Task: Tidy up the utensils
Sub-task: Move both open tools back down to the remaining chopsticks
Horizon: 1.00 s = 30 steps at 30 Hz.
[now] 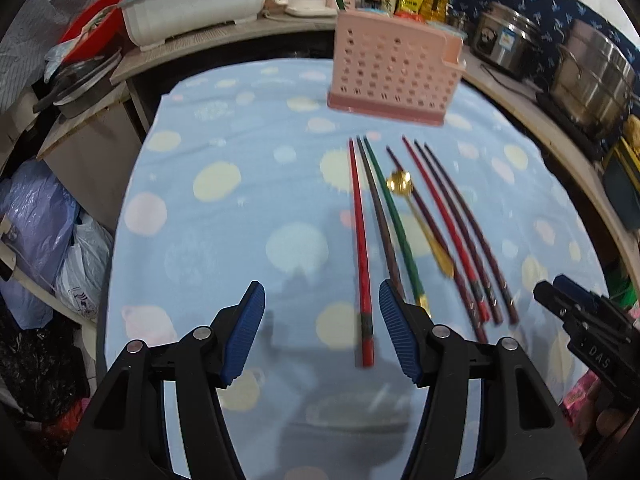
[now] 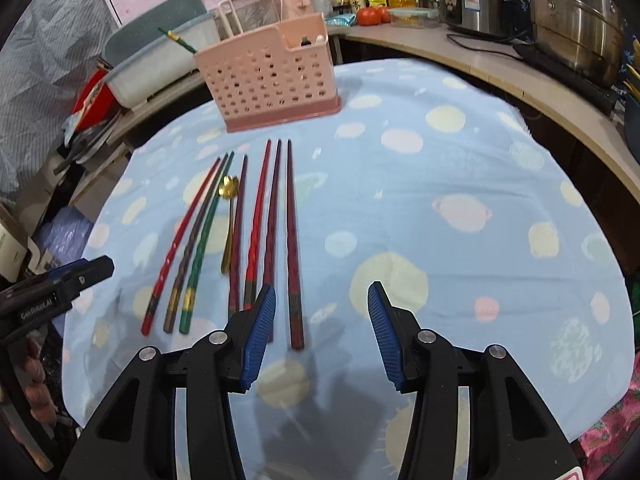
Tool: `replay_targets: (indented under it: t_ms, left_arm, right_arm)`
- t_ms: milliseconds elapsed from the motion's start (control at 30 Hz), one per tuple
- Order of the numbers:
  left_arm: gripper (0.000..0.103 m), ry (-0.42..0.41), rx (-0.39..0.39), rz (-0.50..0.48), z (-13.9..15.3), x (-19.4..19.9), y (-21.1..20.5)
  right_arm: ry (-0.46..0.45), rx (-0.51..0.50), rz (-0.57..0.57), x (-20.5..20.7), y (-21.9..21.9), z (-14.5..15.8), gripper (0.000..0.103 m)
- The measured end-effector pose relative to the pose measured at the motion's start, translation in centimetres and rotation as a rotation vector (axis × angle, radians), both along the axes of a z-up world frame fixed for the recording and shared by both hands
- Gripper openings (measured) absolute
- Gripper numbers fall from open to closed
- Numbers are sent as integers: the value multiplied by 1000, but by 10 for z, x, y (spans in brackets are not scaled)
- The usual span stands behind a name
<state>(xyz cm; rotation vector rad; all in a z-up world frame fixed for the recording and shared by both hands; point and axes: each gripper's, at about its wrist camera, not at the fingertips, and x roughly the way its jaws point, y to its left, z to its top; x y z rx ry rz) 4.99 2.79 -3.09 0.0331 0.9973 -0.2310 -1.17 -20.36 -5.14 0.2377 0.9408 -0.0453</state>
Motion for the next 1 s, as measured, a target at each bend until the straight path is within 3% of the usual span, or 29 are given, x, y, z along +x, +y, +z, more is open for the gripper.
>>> replay_targets:
  t_ms: [267, 633, 900, 1000]
  left_arm:
    - [57, 19, 19, -20, -21, -11, -10]
    - [52, 43, 31, -32, -36, -4, -15]
    - [48, 57, 40, -29, -44, -2, -13]
    - [41, 48, 52, -33, -44, -3, -14]
  right_arm:
    - [21, -7, 5, -2, 0, -13, 44]
    - [49, -30, 51, 12, 14, -23, 28]
    - [56, -42, 61, 18, 17, -27, 27]
    - [54, -55, 67, 19, 19, -28, 27]
